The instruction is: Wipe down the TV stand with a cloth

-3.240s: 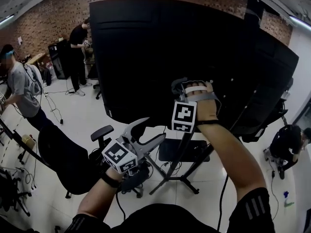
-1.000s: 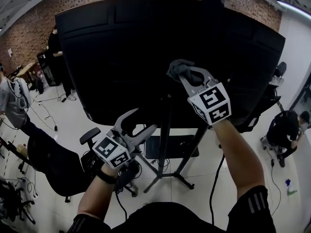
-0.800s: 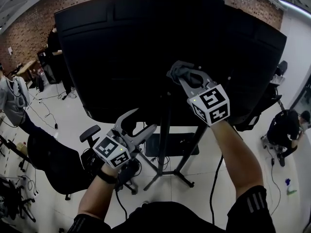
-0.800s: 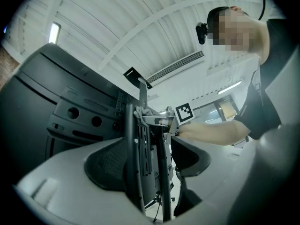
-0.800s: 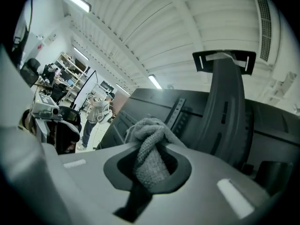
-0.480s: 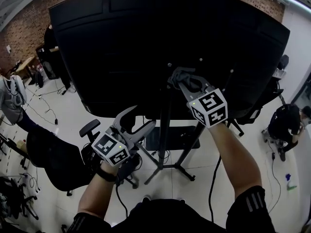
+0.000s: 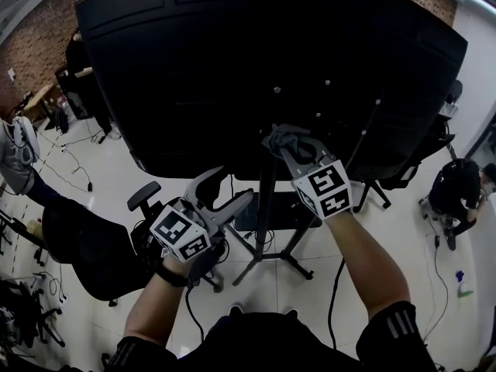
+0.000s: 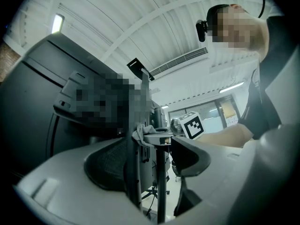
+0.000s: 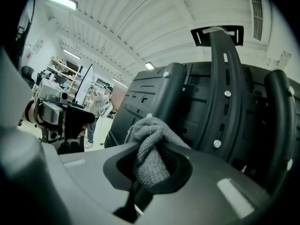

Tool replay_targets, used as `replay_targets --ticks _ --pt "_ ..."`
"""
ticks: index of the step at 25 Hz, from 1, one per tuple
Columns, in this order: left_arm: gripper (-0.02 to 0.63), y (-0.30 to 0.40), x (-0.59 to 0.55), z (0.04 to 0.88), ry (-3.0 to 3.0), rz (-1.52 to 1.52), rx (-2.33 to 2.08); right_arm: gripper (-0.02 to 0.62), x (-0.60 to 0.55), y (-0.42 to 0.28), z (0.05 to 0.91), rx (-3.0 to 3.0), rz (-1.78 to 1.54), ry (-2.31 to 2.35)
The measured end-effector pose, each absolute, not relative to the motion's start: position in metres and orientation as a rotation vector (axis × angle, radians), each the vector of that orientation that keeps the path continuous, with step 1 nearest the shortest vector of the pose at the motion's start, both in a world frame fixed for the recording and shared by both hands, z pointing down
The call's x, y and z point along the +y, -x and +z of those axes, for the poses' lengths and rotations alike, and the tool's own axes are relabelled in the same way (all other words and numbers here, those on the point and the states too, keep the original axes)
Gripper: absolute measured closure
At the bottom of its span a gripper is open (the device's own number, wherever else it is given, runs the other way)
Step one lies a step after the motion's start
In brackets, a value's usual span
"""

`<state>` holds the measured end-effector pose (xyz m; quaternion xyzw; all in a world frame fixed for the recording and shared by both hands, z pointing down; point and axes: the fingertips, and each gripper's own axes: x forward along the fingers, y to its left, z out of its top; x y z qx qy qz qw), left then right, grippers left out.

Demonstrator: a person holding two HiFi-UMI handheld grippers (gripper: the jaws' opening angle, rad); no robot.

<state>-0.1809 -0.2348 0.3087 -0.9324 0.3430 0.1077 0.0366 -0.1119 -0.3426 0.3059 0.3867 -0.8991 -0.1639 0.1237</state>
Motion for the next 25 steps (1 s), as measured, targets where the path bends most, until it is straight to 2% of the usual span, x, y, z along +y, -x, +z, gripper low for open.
replay_targets --ticks 15,25 --pt "0.291 0.178 -0.254 0.394 2.998 0.219 1.042 0.569 -0.336 0.123 0.400 -2.582 -0.391 -1.084" --pt "0.285 0.163 -0.270 0.490 3.125 0.053 1.057 0.570 -0.334 0.122 0.514 -2.568 -0.186 -0.963"
